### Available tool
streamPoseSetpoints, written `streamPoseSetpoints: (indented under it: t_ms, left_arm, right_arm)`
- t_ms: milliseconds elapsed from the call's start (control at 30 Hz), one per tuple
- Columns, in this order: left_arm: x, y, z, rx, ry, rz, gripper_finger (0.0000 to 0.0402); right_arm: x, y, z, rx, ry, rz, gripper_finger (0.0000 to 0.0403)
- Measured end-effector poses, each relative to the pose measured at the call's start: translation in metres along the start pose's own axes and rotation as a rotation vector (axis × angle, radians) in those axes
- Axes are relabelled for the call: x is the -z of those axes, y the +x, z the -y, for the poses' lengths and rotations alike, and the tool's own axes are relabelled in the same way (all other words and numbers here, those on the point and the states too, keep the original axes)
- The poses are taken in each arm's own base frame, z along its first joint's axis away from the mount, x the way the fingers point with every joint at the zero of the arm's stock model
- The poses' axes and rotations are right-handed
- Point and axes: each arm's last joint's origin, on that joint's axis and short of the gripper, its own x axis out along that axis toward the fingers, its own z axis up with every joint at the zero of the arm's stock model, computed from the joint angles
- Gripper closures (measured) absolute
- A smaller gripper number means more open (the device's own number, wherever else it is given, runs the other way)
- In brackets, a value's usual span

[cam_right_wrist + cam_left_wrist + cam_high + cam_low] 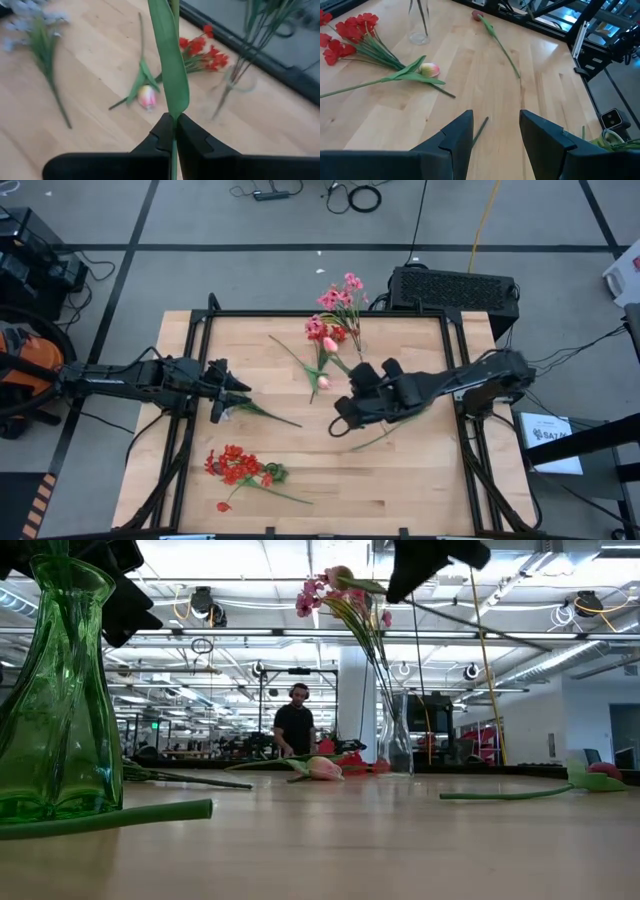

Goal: Sort flowers into vase by color
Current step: Put the bottom pink flower into the transparent vase

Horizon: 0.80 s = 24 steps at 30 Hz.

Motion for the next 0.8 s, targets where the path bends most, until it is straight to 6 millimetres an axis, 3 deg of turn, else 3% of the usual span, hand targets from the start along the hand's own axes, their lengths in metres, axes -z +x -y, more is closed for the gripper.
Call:
streamPoseSetpoints:
  t_ms: [267,500,667,800]
  left_arm:
    - [-0.001,0.000,-0.002,-0.065,0.000,0.022,0.0233]
    - [-0.001,0.000,-0.004,-0.133,0.001,0.045,0.0233]
    - [-0.002,0.000,-0.006,-0.195,0.000,0.067,0.0233]
    - [-0.003,-0.001,-0.007,-0.256,0.000,0.089,0.0233]
  right_arm:
    - [0.024,0.001,0.049,-0.230,0.127,0.176,0.0399]
    - [0.034,0.011,0.105,-0.374,0.193,0.468,0.0399]
    - [0.032,0.025,0.140,-0.526,0.141,0.733,0.0399]
    - [0.027,0.033,0.160,-0.528,0.030,0.956,0.0399]
